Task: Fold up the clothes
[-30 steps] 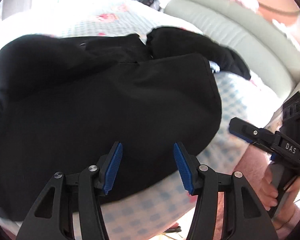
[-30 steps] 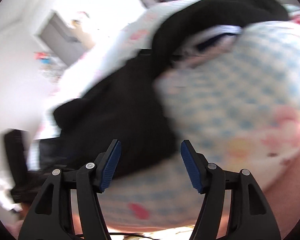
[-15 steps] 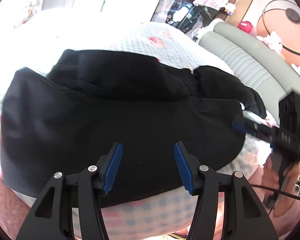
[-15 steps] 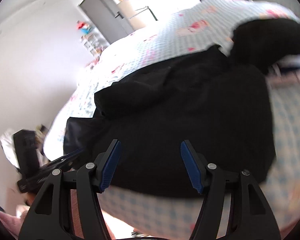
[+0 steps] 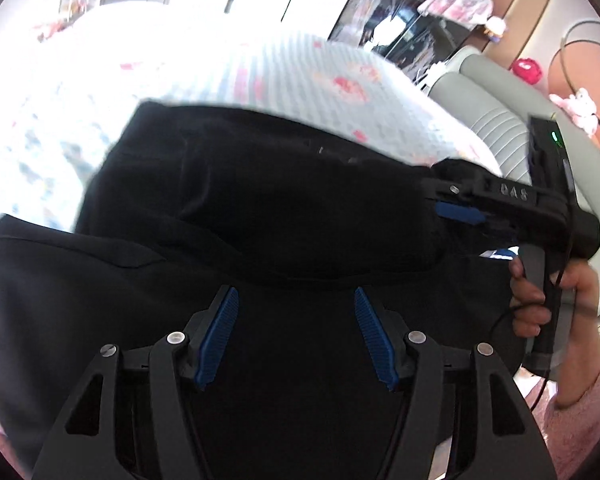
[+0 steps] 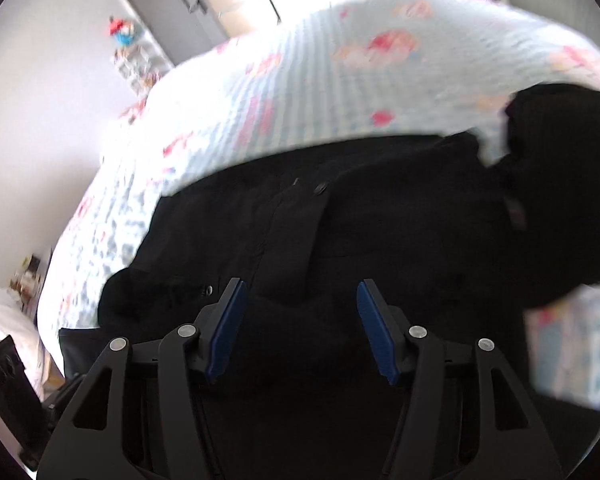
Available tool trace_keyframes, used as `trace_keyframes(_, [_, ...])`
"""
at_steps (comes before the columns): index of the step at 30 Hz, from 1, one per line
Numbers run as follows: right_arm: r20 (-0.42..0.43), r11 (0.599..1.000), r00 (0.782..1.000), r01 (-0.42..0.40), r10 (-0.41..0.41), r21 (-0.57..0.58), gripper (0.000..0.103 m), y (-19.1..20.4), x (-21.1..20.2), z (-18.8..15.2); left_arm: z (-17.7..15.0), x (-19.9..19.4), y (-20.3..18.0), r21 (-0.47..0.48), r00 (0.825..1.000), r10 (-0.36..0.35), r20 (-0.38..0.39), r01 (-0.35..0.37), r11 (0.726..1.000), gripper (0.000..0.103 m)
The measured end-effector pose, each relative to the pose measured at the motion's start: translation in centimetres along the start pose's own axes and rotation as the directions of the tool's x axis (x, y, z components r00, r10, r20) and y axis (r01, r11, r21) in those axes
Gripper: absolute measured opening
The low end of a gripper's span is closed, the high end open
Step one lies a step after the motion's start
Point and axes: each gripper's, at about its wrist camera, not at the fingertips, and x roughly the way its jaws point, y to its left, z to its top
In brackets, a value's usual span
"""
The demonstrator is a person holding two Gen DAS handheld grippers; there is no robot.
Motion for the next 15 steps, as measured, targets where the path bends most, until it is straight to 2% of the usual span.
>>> trace_keyframes(2, [-0.077,0.998,0.996,-0.058,0.056,-0.028,0.060,0.6,2.6,0.2,-0.6,1.4,0.4,-0.007,1.000,0.011,-0.021,-0.011,1.000,0.063])
trace_keyframes(4, [-0.124,0.993,0.988,-0.099,0.091,-0.064,0.060,1.4,3.7,-1.6,-1.5,1.8,0.4,-0.010,1.000,0.021,-0.017,-0.021,1.000,0.063])
trace_keyframes(8, [-0.162,0.988,0.986,-0.072,0.049,-0.138,0.060,1.8,4.3,-5.3,-2.4,2.0,0.2,0.018,0.999,0.037,-0.011,-0.037,0.999,0.065])
trace_keyframes(10, [-0.194,0.989,0.980,-0.078,0.053,-0.124,0.058,1.1,4.5,-6.2,-2.7,2.3,0.0,0.035,0.999,0.045,-0.021,-0.045,0.998,0.067])
trace_keyframes(13, [-0.172,0.992,0.983,-0.081,0.064,-0.096,0.058,0.3,3.0,-6.6,-3.1,2.2,-0.4,0.055,0.998,0.060,-0.016,-0.059,0.997,0.067])
trace_keyframes(15, [-0.114,0.994,0.993,-0.025,0.013,-0.102,0.058,0.2,1.2,-6.7,-3.4,1.9,-0.5,0.059,0.998,0.064,-0.003,-0.064,0.996,0.067])
